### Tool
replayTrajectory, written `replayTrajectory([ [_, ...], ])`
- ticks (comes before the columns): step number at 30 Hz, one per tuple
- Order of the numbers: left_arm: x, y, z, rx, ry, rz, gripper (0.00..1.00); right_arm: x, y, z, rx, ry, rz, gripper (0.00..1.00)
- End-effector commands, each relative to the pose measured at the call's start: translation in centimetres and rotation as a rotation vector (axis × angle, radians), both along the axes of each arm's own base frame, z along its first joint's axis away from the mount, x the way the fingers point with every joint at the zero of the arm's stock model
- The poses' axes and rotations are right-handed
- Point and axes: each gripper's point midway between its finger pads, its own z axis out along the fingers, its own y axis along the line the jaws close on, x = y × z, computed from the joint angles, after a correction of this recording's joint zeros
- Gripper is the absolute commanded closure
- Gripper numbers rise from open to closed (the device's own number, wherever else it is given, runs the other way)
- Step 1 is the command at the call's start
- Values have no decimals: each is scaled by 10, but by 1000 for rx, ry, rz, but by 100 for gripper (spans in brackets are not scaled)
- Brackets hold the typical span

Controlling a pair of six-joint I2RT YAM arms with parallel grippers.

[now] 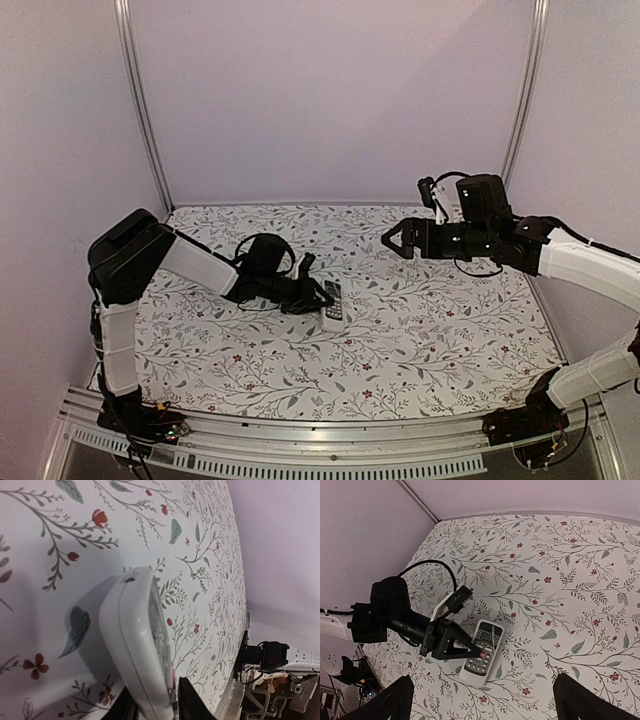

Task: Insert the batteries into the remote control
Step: Place the remote control at the center of the board.

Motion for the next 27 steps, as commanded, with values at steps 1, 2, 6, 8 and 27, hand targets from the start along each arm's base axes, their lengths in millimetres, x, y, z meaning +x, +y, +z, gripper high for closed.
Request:
replayTrajectory([
  [1, 4, 17, -30, 105, 58, 24, 70, 1, -2, -10, -9, 26, -10, 1],
  [2, 4, 18, -33, 115, 65, 26, 67, 0, -3, -10, -10, 26, -11, 1],
  [6, 4, 23, -39, 157, 73, 28, 60, 0, -4, -11, -11, 26, -13, 1],
  [8, 5, 25, -39, 171, 68, 26, 55, 0, -4, -12, -14, 30, -15, 1],
  [27, 37, 100, 106, 483, -353, 105, 0, -5, -38, -16, -45, 22, -46, 1],
])
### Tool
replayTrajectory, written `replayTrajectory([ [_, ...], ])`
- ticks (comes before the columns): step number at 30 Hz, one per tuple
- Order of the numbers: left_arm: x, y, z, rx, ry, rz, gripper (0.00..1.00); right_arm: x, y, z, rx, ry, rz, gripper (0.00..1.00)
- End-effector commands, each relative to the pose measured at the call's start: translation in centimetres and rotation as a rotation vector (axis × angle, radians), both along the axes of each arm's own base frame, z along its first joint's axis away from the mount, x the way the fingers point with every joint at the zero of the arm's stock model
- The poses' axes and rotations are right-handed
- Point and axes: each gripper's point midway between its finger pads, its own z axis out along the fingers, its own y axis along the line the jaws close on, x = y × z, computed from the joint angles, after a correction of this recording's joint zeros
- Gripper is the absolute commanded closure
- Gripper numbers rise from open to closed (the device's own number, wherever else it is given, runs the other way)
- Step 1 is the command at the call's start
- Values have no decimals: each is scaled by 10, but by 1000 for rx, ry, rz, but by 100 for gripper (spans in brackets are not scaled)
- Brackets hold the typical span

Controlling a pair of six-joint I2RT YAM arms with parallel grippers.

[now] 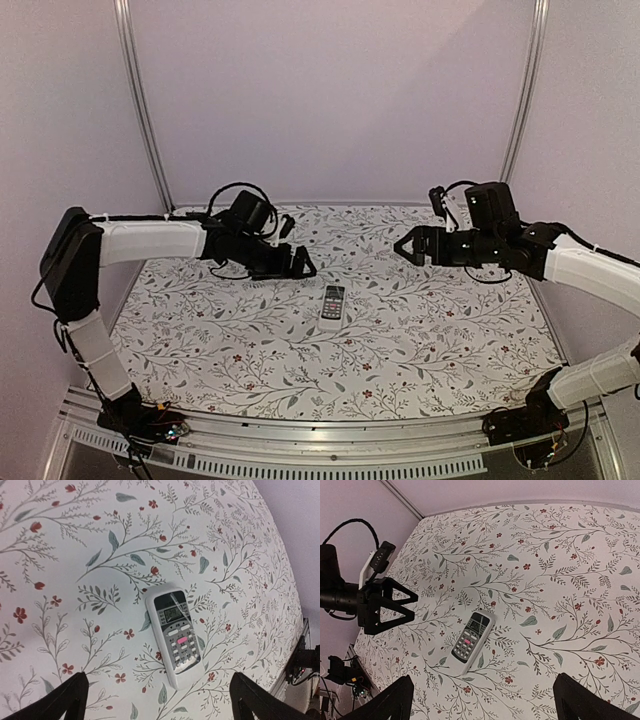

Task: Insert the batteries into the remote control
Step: Place the remote control at the center of the board, then reset both arms

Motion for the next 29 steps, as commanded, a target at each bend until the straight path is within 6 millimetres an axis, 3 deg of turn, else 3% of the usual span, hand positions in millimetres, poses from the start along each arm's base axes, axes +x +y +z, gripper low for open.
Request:
replayTrajectory([
  [1, 17, 43, 61, 73, -165, 57, 1, -3, -19, 7, -13, -36, -18, 1],
  [6, 21, 99, 96, 116, -286, 201, 0, -1, -49, 1, -23, -46, -84, 1],
  [8, 17, 121, 95, 126, -318, 282, 0, -1, -61, -7, -29, -51, -115, 1],
  [9, 10, 131, 81, 129, -302, 313, 1, -1, -66, -12, -33, -51, -129, 1],
  [12, -4, 148, 63, 121, -286, 379, 0, -6, -76, -37, -21, -30, -148, 1],
  [16, -20, 163, 36, 134, -248, 433, 0, -14, -77, -72, 12, 1, -154, 1],
  [20, -28, 169, 22, 130, -243, 448, 0, -19, -78, -100, 40, 38, -174, 1],
  [29, -21, 168, 21, 138, -252, 457, 0, -20, -73, -108, 68, 55, -165, 1],
])
